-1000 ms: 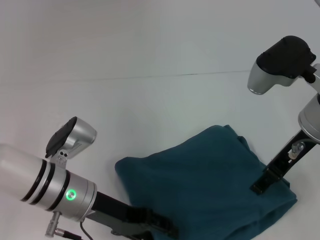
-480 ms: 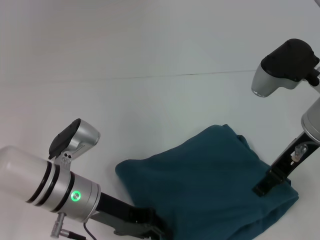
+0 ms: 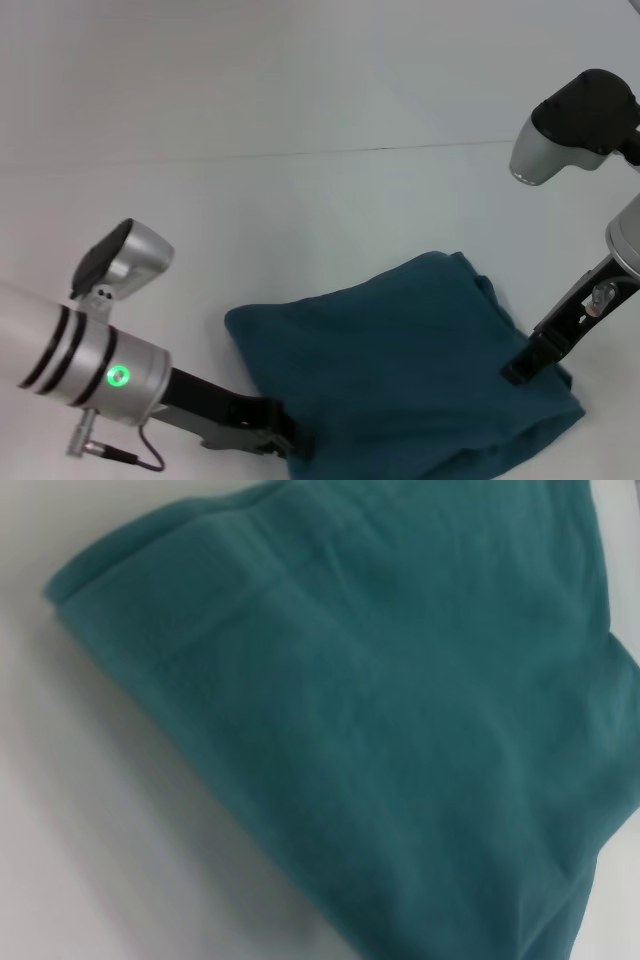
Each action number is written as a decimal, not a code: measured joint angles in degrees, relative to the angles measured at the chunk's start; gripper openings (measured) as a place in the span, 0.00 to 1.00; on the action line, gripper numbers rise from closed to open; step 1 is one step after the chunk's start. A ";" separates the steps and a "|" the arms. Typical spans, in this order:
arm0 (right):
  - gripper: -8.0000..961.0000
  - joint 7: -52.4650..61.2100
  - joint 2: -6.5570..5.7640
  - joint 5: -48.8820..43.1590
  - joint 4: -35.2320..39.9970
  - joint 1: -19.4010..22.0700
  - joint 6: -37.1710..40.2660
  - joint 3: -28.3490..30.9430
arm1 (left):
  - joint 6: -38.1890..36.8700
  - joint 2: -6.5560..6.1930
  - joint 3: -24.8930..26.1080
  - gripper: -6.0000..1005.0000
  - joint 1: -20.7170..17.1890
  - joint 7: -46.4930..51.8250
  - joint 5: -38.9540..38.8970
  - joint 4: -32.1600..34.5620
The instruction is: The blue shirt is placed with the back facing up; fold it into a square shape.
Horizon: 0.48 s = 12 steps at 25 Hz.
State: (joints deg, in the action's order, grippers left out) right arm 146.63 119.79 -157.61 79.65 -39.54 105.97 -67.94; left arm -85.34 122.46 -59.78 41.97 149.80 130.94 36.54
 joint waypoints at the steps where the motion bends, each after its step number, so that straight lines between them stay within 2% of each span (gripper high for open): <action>1: 0.83 -0.46 -0.01 0.42 0.05 0.02 0.12 0.46 | -0.43 -0.49 0.45 0.13 0.00 -0.28 0.36 0.13; 5: 0.83 -4.04 -0.11 2.38 0.92 0.49 0.21 3.73 | -2.51 -2.39 4.38 0.11 0.41 -2.32 2.58 0.24; 12: 0.82 -12.21 0.05 5.37 1.34 3.59 -0.94 8.18 | -3.82 -4.14 9.58 0.10 1.37 -4.27 7.98 0.36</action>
State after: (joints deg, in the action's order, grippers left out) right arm 134.42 119.84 -152.24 80.99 -35.95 105.02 -59.76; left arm -89.16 118.32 -50.19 43.35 145.53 138.93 36.90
